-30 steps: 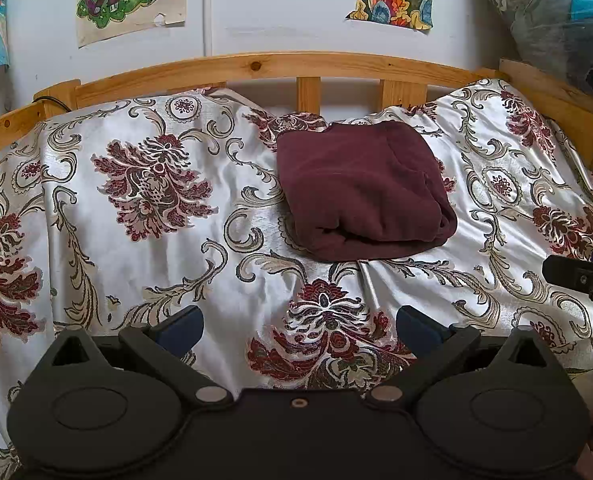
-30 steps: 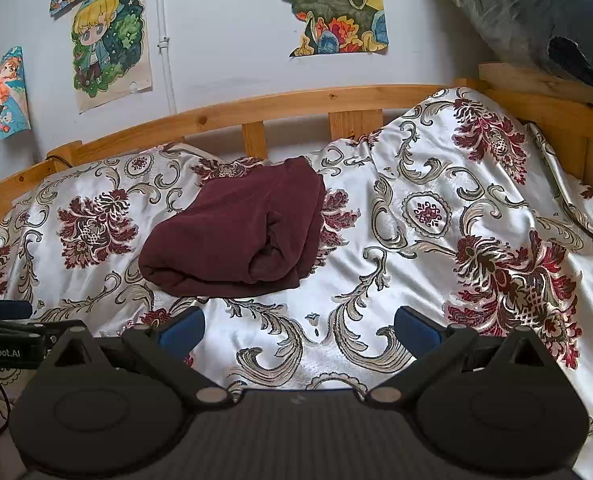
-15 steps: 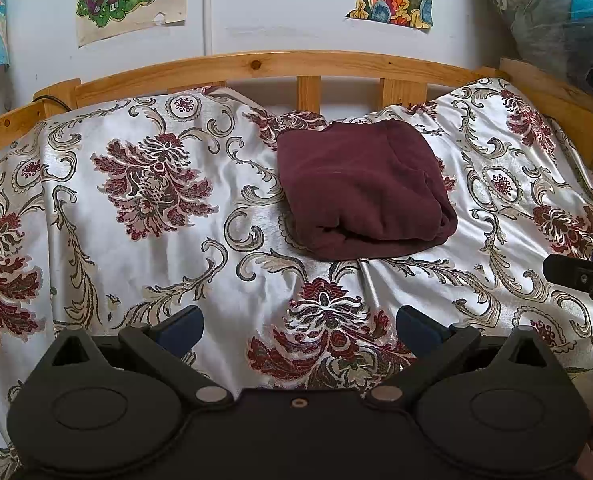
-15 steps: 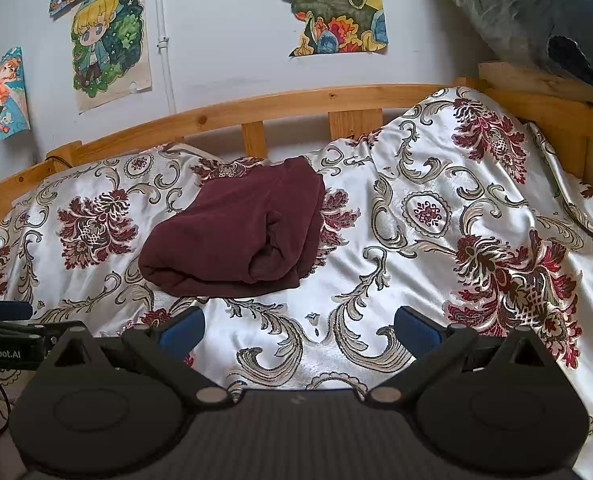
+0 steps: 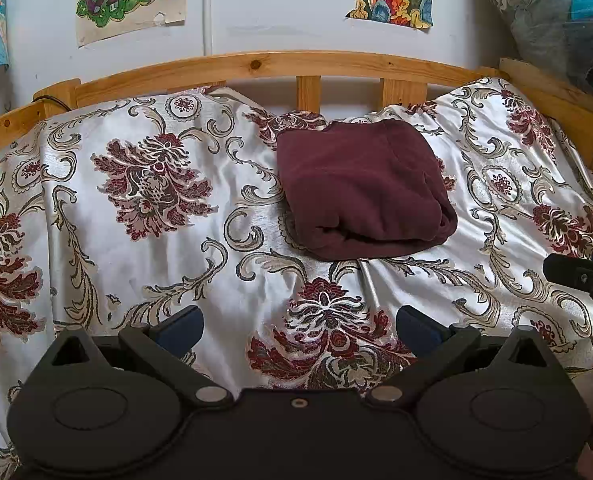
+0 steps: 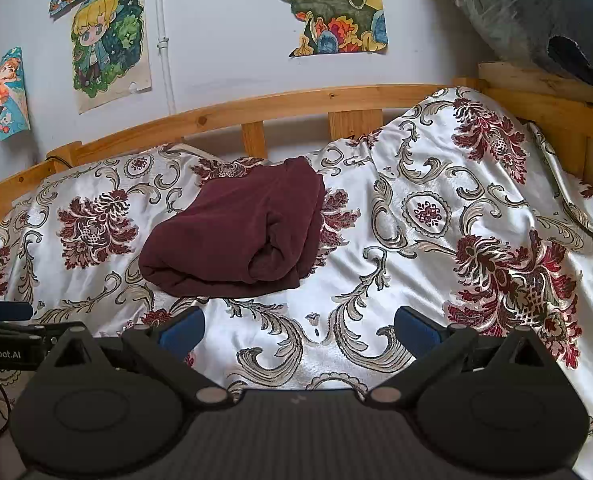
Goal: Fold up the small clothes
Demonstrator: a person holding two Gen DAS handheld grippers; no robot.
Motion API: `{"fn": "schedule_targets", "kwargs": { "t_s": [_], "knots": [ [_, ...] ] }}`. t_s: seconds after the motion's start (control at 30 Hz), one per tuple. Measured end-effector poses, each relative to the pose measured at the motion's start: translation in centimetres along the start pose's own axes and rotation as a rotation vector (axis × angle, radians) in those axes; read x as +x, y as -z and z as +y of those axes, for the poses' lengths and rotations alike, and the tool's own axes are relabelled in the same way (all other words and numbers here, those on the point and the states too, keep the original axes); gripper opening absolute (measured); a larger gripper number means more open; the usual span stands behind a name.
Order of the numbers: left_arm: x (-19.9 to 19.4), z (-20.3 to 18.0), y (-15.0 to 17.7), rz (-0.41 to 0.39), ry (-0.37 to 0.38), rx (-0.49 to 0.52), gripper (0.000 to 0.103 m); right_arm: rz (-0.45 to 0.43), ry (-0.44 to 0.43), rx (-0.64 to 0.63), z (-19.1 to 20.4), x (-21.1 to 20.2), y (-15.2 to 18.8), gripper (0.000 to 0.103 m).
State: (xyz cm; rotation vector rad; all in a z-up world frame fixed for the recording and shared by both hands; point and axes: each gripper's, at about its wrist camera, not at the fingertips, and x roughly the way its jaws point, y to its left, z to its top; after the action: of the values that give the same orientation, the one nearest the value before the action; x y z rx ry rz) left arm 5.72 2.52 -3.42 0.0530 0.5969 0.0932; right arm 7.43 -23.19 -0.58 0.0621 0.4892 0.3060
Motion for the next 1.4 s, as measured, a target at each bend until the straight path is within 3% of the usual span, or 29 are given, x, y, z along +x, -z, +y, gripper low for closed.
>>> {"fn": "schedule_targets", "kwargs": {
  "t_s": [1.4],
  "knots": [
    [0.04,0.0,-0.09,0.012,0.0,0.003,0.102,0.009,0.001,0.007,-0.07,0.07,0.01,0.103]
  ]
}}
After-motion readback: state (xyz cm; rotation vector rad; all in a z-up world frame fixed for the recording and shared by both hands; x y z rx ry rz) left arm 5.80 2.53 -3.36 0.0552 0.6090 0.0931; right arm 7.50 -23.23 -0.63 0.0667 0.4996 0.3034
